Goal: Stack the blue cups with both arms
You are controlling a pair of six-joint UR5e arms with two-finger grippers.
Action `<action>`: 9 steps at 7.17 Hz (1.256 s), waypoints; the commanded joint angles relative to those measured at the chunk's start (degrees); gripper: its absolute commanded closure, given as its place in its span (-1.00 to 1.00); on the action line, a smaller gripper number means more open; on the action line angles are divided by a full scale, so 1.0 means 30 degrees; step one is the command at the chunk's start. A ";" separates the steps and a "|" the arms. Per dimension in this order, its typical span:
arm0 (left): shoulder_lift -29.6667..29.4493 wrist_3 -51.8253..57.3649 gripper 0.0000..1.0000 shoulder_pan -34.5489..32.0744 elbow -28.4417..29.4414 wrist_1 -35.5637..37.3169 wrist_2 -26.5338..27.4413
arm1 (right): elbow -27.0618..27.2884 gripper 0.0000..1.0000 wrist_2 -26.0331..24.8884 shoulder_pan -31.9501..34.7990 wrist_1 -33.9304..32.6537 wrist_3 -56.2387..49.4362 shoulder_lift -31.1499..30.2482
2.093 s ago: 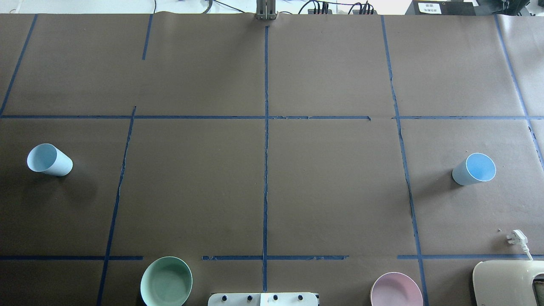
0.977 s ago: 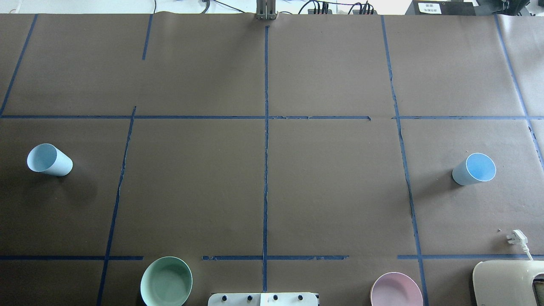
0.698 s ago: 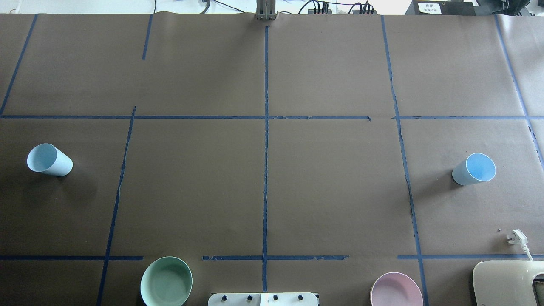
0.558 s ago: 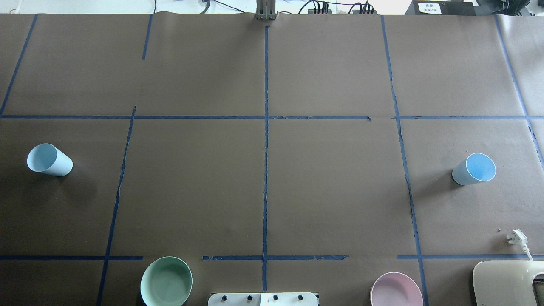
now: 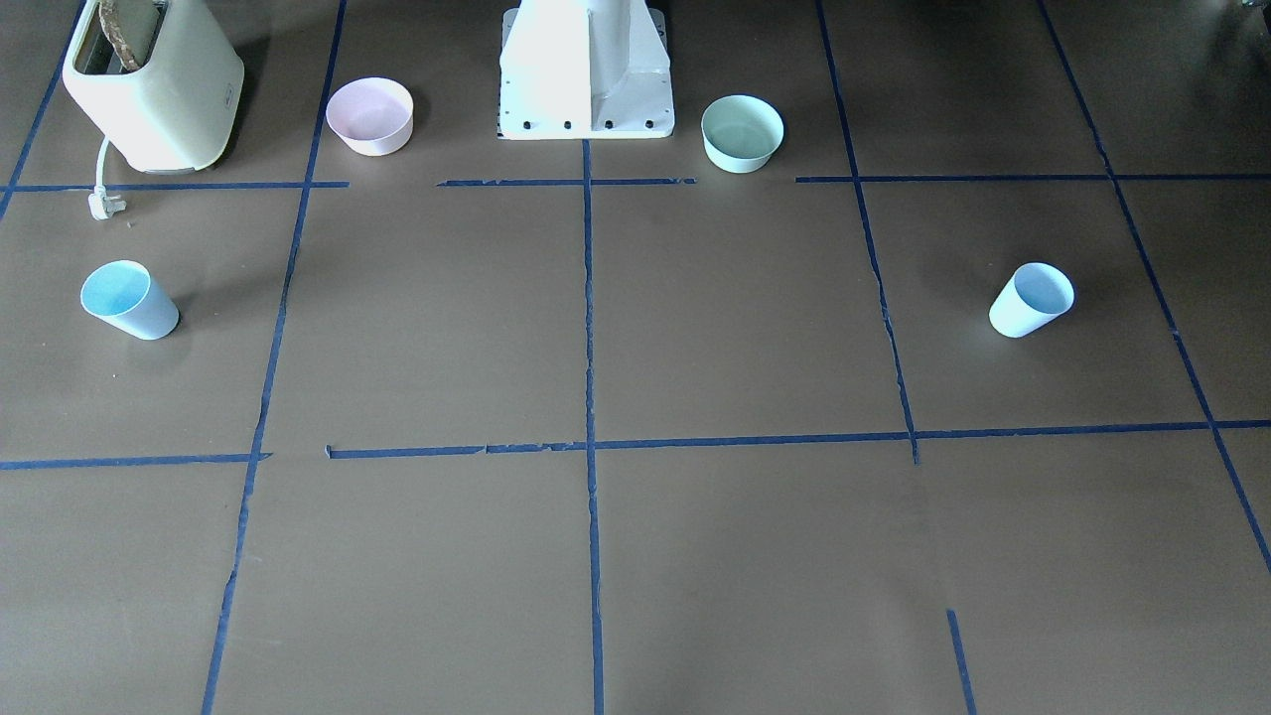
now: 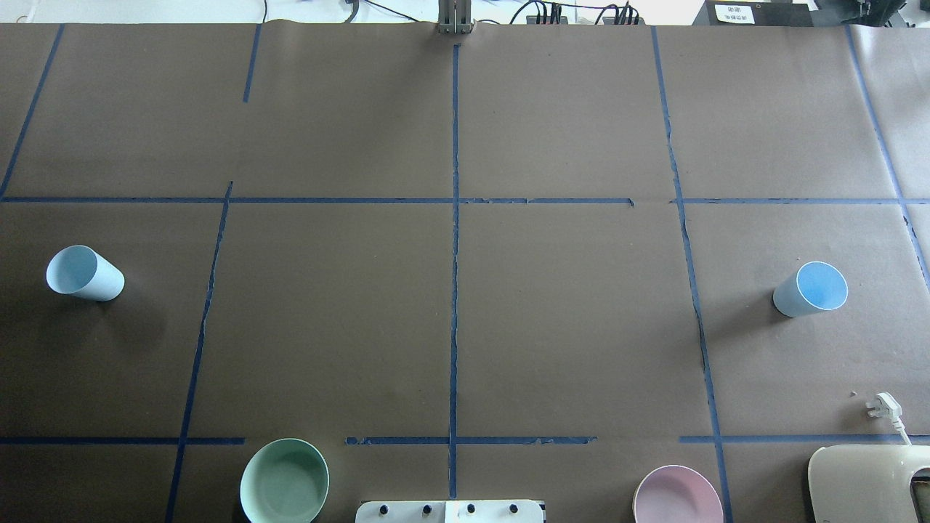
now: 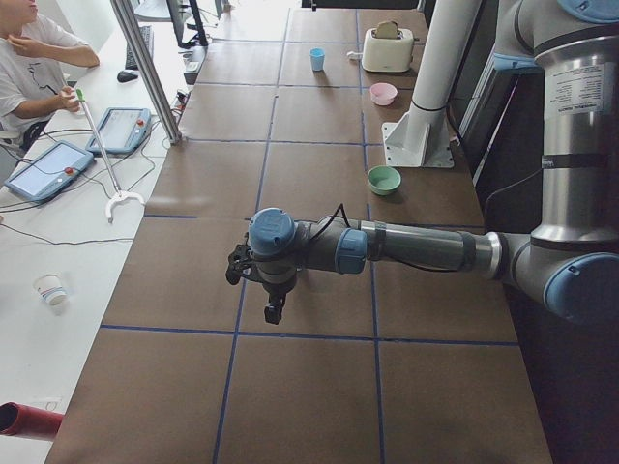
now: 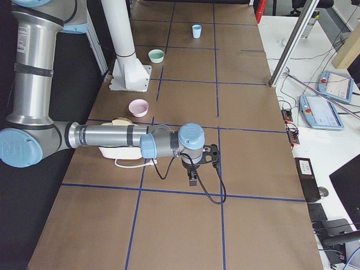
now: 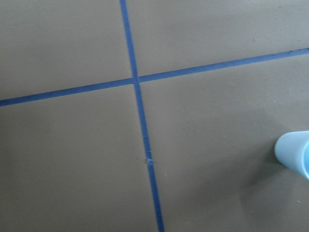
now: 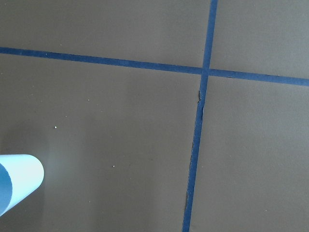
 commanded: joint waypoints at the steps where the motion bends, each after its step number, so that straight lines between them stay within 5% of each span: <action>1: -0.0081 -0.2427 -1.00 0.2191 -0.0284 -0.0402 -0.0317 | -0.0033 -1.00 0.0347 -0.0003 0.0011 0.0032 -0.0008; 4: -0.0111 -1.1622 -1.00 0.5861 0.0531 -0.6720 0.0178 | -0.0033 -1.00 0.0966 -0.0003 0.0011 0.0003 -0.0009; 9: -0.0928 -1.4111 -0.99 0.8592 0.1872 -0.8223 0.1734 | -0.0091 -1.00 0.0995 -0.0003 0.0069 0.0003 -0.0096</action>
